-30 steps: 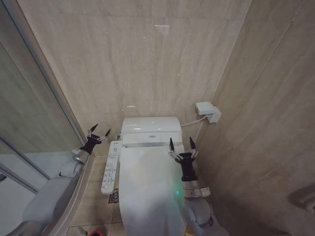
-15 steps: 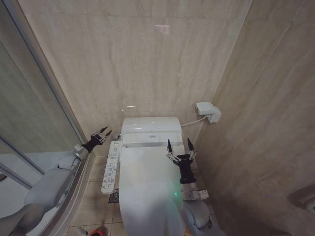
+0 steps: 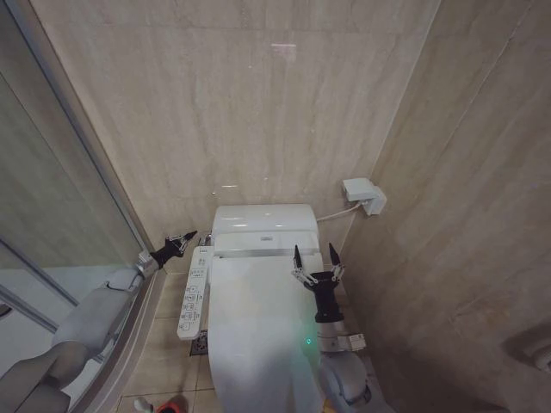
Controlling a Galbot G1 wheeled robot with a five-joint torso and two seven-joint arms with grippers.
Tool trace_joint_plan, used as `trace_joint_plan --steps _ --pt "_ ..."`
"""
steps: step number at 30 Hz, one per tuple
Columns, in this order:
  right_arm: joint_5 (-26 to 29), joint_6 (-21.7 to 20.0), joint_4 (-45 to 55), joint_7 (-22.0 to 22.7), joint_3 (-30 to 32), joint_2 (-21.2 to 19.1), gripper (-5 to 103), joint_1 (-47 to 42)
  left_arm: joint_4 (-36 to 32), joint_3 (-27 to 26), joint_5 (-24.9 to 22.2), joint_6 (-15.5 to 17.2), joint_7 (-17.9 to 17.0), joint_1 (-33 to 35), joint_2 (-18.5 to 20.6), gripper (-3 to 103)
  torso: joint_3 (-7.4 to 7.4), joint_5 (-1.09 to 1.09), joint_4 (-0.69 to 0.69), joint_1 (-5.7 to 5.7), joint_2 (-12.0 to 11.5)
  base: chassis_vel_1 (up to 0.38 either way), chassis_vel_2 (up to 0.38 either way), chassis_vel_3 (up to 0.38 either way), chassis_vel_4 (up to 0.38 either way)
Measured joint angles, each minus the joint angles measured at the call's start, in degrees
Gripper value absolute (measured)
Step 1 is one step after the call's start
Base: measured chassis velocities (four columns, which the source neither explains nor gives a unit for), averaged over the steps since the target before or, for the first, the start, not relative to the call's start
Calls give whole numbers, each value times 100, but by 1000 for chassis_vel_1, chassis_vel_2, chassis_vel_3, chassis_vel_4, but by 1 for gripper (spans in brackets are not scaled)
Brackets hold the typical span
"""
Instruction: Open the toilet lid, clean the toilet bowl with a toilet brush, close the toilet lid, and flush.
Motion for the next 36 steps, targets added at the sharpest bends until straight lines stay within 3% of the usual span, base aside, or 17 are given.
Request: trace_joint_plan --steps 18,28,36 --pt "4 15 -29 16 24 21 100 7 431 274 133 -157 512 -202 -122 0 -1 2 0 -1 1 0 0 0 0" --pt "4 14 -80 18 2 73 100 39 584 256 427 -133 345 -216 -228 0 0 -1 0 0 1 0 0 0 0" --pt "4 14 -77 20 12 60 100 6 590 258 665 -112 13 -201 -330 0 0 1 2 -1 1 0 0 0 0"
